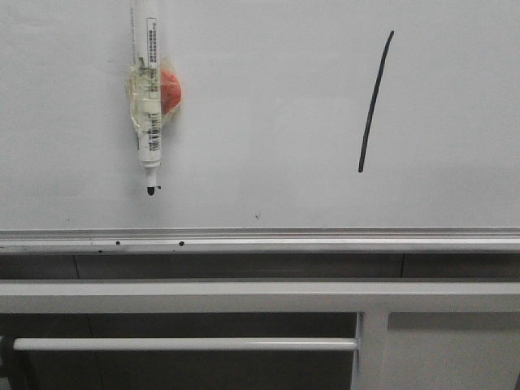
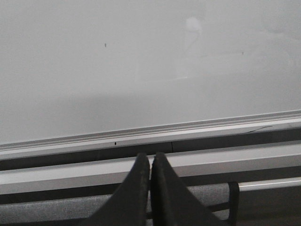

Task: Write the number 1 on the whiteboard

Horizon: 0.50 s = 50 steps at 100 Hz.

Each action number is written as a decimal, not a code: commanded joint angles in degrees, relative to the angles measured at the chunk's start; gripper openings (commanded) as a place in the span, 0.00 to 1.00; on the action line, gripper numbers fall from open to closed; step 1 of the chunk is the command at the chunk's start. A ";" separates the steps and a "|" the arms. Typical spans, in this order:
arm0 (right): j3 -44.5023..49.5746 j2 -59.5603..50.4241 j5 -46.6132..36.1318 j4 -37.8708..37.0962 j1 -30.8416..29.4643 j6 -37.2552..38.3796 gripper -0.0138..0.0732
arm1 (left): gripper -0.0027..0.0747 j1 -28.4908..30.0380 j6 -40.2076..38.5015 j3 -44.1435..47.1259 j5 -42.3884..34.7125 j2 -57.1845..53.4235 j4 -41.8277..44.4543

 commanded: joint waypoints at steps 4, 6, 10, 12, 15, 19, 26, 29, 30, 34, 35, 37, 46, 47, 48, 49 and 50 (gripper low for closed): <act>1.50 -0.57 -0.43 0.34 -0.35 0.52 0.09 | 0.01 0.11 -0.17 0.25 -3.42 -1.30 0.10; 1.50 -0.57 -0.43 0.18 -0.35 0.52 0.09 | 0.01 0.11 -0.17 0.25 -3.42 -1.30 0.10; 1.50 -0.57 -0.43 -0.53 -0.35 1.67 0.09 | 0.01 0.11 -0.17 0.25 -3.42 -1.30 0.10; 1.50 -0.57 -0.43 -1.04 -0.35 2.39 0.09 | 0.01 0.11 -0.17 0.25 -3.42 -1.30 0.10; 1.50 -0.57 -0.43 -1.59 -0.35 2.50 0.09 | 0.01 0.11 -0.17 0.25 -3.42 -1.30 0.10; 1.50 -0.57 -0.43 -1.91 -0.35 2.50 0.09 | 0.01 0.11 -0.17 0.25 -3.42 -1.30 0.10; 1.50 -0.57 -0.43 -2.79 -0.35 2.50 0.09 | 0.01 0.11 -0.17 0.25 -3.42 -1.30 0.10; 1.50 -0.57 -0.43 -2.90 -0.35 2.50 0.09 | 0.01 0.11 -0.17 0.25 -3.42 -1.30 0.10; 1.50 -0.57 -0.43 -2.90 -0.35 2.50 0.09 | 0.01 0.11 -0.17 0.25 -3.42 -1.30 0.10; 1.50 -0.57 -0.33 -3.33 -0.35 2.50 0.09 | 0.01 0.11 -0.17 0.25 -3.42 -1.30 0.10; 1.50 -0.57 -0.33 -3.46 -0.35 2.50 0.09 | 0.01 0.11 -0.17 0.25 -3.42 -1.30 0.10; 1.50 -0.57 -0.33 -3.57 -0.35 2.50 0.09 | 0.01 0.11 -0.17 0.25 -3.42 -1.30 0.10; 1.50 -0.57 -0.33 -3.71 -0.13 2.50 0.09 | 0.01 0.11 -0.17 0.25 -3.42 -1.30 0.10; 1.50 -0.57 -0.33 -3.71 -0.04 2.50 0.09 | 0.01 0.11 -0.17 0.25 -3.42 -1.30 0.10; 1.50 -0.57 -0.33 -3.71 -0.04 2.50 0.09 | 0.01 0.11 -0.17 0.25 -3.42 -1.30 0.10; 1.50 -0.57 -0.33 -3.71 -0.02 2.50 0.09 | 0.01 0.11 -0.17 0.25 -3.42 -1.30 0.10; 1.50 -0.57 -0.33 -3.71 0.10 2.50 0.09 | 0.01 0.11 -0.17 0.25 -3.42 -1.30 0.10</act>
